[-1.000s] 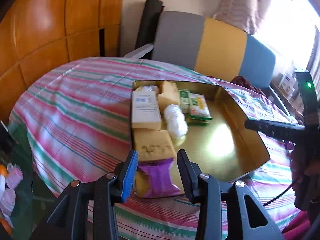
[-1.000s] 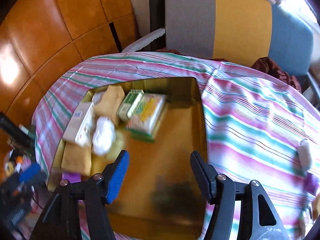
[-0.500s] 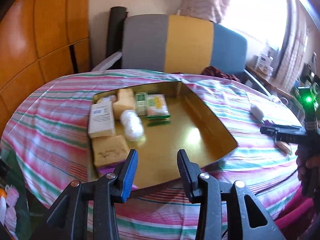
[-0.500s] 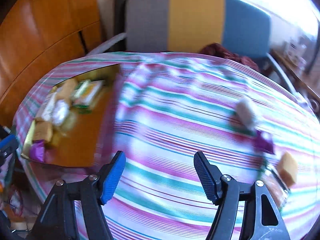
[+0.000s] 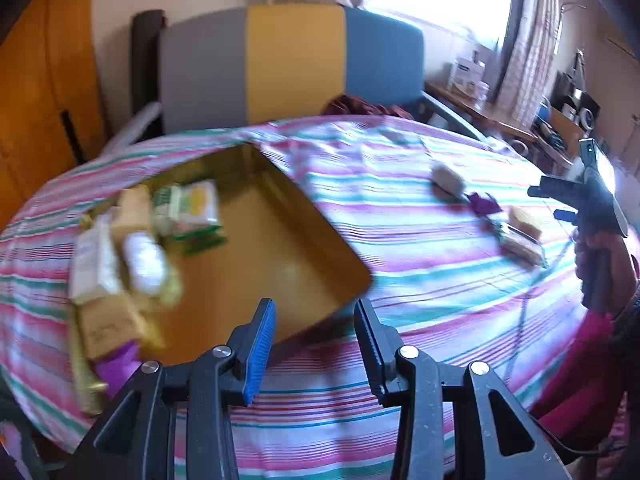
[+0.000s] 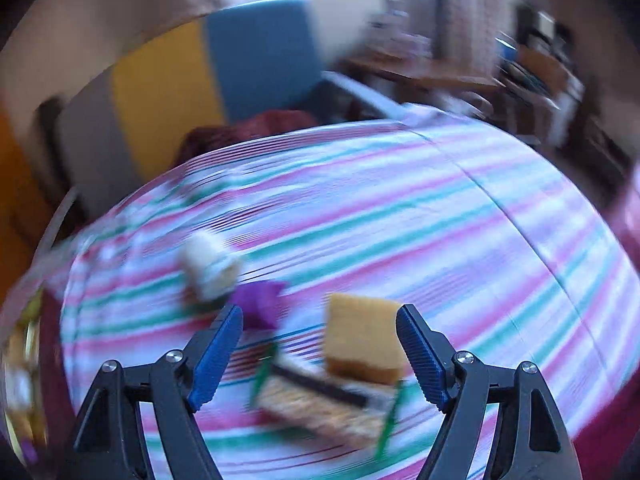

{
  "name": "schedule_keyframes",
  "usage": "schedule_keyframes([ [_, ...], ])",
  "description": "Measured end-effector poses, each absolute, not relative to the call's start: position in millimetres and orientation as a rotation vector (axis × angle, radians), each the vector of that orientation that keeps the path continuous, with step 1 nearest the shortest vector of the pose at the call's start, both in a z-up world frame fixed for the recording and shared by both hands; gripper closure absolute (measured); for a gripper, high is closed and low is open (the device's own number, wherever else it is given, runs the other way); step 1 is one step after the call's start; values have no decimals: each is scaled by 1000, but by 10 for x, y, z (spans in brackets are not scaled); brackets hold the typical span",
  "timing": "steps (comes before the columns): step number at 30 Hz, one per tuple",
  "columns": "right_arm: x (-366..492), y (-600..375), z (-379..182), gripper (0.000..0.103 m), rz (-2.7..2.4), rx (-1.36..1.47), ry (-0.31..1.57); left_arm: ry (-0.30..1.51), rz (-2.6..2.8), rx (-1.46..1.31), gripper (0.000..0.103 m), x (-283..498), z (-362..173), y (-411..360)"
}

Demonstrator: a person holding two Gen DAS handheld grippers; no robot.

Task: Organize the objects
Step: 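Move both grippers away from the tray toward the remaining snacks, then grasp the beige cloth-wrapped roll with the left gripper and lift it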

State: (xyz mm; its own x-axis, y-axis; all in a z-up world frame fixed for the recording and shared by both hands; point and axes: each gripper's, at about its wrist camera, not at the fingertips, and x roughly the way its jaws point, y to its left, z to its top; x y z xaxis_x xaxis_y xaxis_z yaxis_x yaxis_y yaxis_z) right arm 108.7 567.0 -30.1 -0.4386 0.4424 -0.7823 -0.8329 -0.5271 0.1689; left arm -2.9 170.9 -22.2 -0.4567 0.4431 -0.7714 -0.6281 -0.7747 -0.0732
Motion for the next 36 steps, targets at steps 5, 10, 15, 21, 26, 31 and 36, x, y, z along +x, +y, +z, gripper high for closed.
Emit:
schedule_keyframes([
  [5,1257,5823,-302,23,1986,-821,842,341,2150,-1083,62,-3,-238,2129],
  [10,1300,5835,-276,23,1999,-794,880,317,2075,-1116,62,-99,-247,2545],
  [15,1331,5851,-335,23,1999,-774,967,275,2006,-1178,62,-240,-297,2948],
  [21,1358,5841,-303,23,2019,-736,1020,204,1891,-1297,59,-444,-438,3516],
  [26,1362,5856,-325,22,2025,-725,1080,93,1806,-1411,51,-647,-585,3938],
  [31,1435,5885,-304,22,2030,-662,1138,-10,1780,-1470,39,-880,-653,4316],
  [36,1621,5980,-310,21,1984,-563,1231,-80,1807,-1498,25,-1120,-726,4660],
])
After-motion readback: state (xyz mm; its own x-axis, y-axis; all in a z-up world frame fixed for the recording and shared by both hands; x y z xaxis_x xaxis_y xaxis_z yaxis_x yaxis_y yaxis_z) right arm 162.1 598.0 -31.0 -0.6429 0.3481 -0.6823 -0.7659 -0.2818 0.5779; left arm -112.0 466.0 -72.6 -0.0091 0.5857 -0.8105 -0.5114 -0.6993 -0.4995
